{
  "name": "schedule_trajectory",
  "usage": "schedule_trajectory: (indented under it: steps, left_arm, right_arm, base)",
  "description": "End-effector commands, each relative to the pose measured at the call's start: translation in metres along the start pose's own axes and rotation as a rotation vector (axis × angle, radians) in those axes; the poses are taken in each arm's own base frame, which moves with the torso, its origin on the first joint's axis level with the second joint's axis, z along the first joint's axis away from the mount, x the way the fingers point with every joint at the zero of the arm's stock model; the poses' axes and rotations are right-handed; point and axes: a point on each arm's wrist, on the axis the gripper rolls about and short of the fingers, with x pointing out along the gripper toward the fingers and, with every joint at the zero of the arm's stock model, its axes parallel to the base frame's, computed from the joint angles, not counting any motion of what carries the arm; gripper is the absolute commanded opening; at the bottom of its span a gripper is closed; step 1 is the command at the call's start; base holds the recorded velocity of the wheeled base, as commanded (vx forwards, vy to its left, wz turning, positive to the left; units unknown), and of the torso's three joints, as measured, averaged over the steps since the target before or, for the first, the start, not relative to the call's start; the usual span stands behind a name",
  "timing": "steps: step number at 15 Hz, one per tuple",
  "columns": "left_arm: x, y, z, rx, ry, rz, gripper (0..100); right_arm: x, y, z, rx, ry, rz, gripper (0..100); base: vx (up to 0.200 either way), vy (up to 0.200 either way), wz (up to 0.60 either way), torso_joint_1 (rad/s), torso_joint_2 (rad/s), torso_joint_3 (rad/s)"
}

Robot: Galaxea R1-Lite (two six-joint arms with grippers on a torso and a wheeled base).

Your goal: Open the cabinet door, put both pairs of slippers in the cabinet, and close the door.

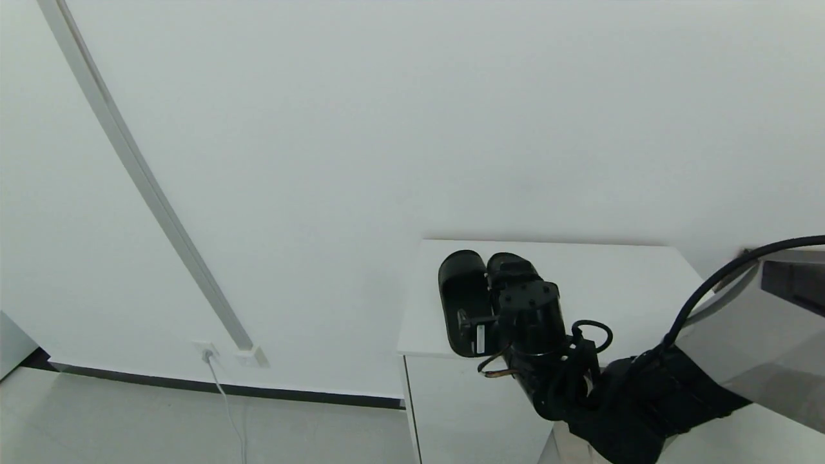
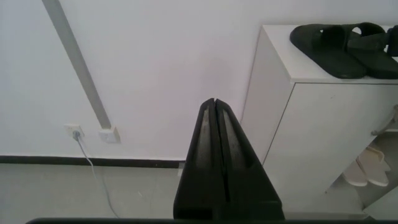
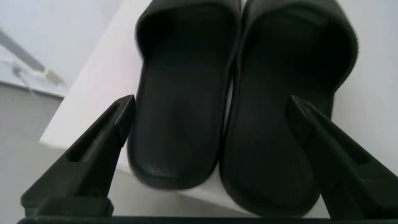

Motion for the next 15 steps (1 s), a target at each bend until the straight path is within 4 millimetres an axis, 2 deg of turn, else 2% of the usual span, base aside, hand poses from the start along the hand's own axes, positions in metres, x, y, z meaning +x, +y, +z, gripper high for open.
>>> schedule_trajectory:
  steps: [1, 2, 5, 10, 15]
  left_arm:
    - [0.000, 0.000, 0.000, -0.001, 0.001, -0.001, 0]
    - [0.000, 0.000, 0.000, -0.001, 0.001, -0.002, 0]
    - [0.000, 0.000, 0.000, -0.001, 0.001, 0.001, 0]
    - [0.000, 0.000, 0.000, -0.001, 0.001, -0.001, 0]
    - [0.000, 0.000, 0.000, -0.001, 0.001, 0.001, 0]
  right_arm:
    - [0.022, -0.003, -0.002, 0.014, -0.003, -0.040, 100]
    - [0.035, -0.007, -0.009, 0.013, 0.005, -0.061, 100]
    - [0.059, -0.006, -0.016, 0.029, -0.017, -0.080, 100]
    - [0.091, -0.014, -0.012, 0.021, -0.058, -0.117, 100]
    - [0.118, -0.011, -0.005, 0.012, -0.115, -0.126, 100]
  base:
    - [0.000, 0.000, 0.00, 0.000, 0.00, 0.000]
    - [0.000, 0.000, 0.00, 0.000, 0.00, 0.000]
    - [0.000, 0.000, 0.00, 0.000, 0.00, 0.000]
    - [0.000, 0.000, 0.00, 0.000, 0.00, 0.000]
    - [0.000, 0.000, 0.00, 0.000, 0.00, 0.000]
